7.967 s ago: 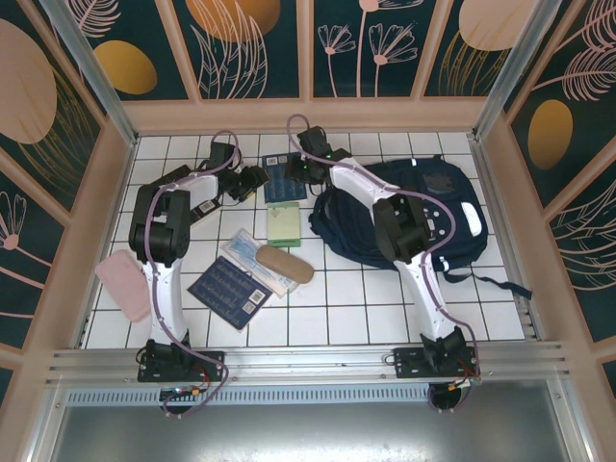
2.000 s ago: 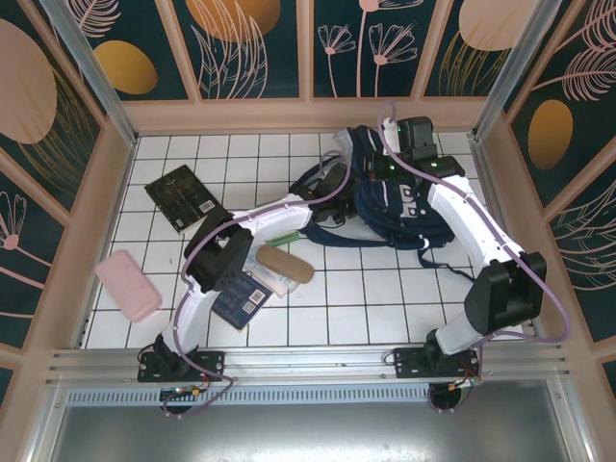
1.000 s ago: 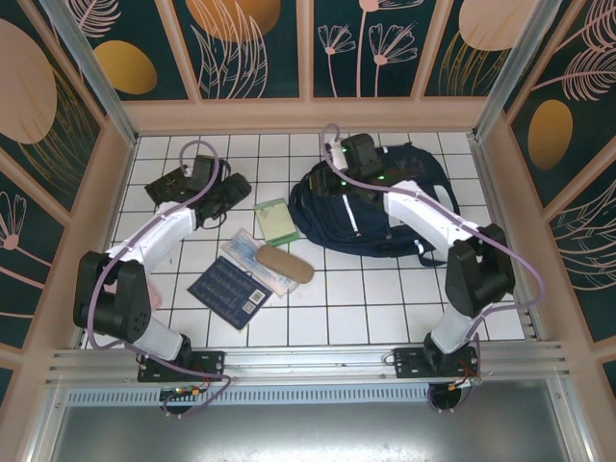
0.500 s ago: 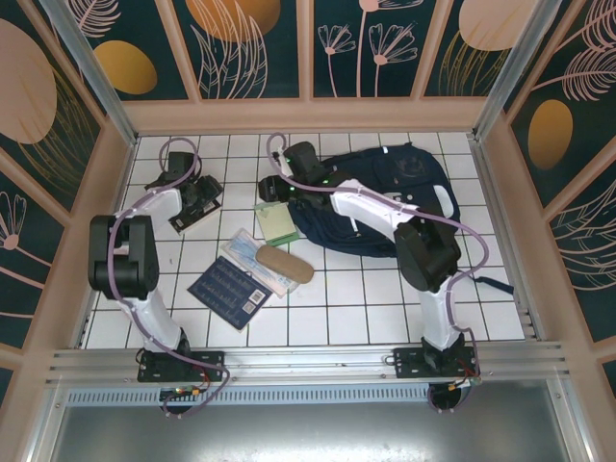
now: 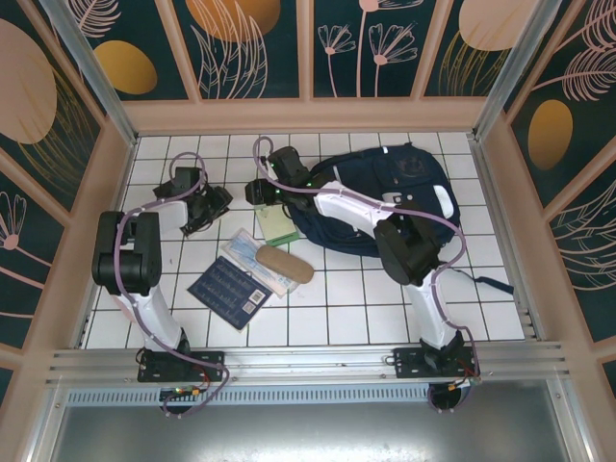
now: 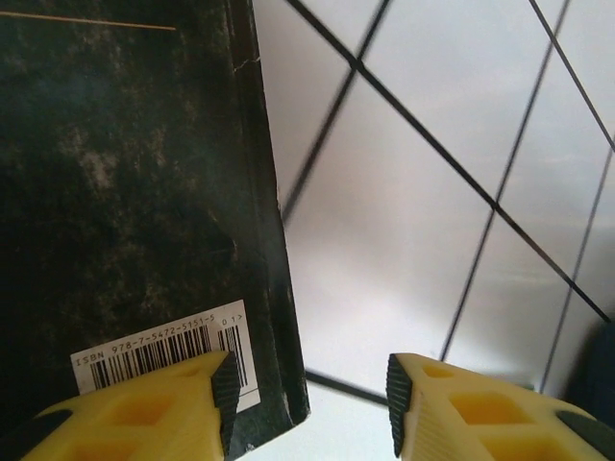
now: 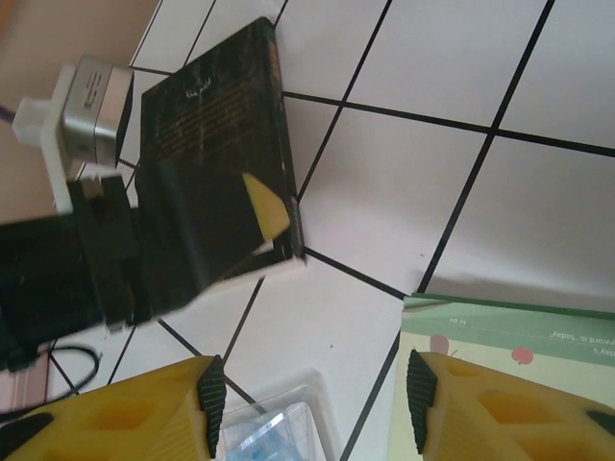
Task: Pack books, pencil case, and school supplies into a backpack
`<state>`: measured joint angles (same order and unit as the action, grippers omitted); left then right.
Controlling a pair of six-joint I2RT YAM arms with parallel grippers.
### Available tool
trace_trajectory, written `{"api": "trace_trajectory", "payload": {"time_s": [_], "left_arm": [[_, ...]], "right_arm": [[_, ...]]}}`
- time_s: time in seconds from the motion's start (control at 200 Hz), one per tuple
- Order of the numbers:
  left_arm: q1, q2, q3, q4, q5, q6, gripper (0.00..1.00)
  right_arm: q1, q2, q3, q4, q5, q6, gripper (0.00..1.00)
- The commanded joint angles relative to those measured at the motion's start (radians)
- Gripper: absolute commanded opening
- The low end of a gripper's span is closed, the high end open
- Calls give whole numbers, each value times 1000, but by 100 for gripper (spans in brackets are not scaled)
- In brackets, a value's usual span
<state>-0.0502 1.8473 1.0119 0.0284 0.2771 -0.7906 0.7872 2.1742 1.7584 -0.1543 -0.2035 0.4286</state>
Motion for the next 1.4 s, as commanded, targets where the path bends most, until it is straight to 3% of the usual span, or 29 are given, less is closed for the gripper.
{"api": "trace_trajectory", "payload": {"time_s": [0.0,0.105,0.23,0.565,0.795,1.191,1.321,1.396], "left_arm": [[-64,-41,-75,6,82,-74,48],[-78,-97,-100,7,79,-96,49],[-67,-175,-53,-96,0,-58,51],[101,-260,-91,-225,-108,18,58],[139,-244,-175,-231,-163,30,51],[138,-178,-240,-171,-120,21,42],[139,-170,-264,-142,-99,11,40],[138,-168,-276,-121,-79,6,38]], "right_arm": [[-3,28,42,21,-3,21,53],[-2,46,54,22,-16,28,52],[0,74,77,25,-31,44,52],[38,212,244,-39,-14,55,53],[64,336,394,-87,-11,64,54],[89,452,476,-211,121,79,54],[93,479,486,-226,54,76,53],[95,498,498,-216,-67,71,52]]}}
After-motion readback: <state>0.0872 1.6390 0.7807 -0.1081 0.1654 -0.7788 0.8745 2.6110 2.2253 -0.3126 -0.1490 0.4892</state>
